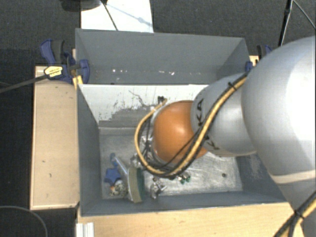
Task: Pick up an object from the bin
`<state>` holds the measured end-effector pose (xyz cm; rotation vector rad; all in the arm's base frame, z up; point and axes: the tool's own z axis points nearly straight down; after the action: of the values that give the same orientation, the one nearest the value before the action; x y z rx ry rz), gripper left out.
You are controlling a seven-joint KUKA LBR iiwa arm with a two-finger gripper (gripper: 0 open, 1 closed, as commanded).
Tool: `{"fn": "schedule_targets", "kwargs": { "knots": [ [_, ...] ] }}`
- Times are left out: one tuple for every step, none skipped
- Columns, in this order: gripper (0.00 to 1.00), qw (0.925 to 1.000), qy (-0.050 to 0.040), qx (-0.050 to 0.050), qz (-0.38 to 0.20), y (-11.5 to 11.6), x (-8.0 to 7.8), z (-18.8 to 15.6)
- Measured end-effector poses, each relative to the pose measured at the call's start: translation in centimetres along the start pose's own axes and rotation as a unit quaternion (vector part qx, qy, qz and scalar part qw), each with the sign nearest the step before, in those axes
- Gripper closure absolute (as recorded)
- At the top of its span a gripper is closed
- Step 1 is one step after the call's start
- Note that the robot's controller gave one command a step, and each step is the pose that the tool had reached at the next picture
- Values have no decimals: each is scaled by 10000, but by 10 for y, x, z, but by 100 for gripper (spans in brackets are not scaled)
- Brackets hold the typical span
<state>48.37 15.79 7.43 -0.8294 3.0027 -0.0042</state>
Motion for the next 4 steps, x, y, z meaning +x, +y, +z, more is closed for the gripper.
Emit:
{"fn": "schedule_targets", "kwargs": {
  "knots": [
    [100,10000,24,-32,-17,3,1,0],
    [100,9963,62,-26,-859,11,-9,1],
    [100,9978,60,-46,-660,21,-41,-140],
    [0,9977,106,-56,-664,21,-39,-135]
  ]
}}
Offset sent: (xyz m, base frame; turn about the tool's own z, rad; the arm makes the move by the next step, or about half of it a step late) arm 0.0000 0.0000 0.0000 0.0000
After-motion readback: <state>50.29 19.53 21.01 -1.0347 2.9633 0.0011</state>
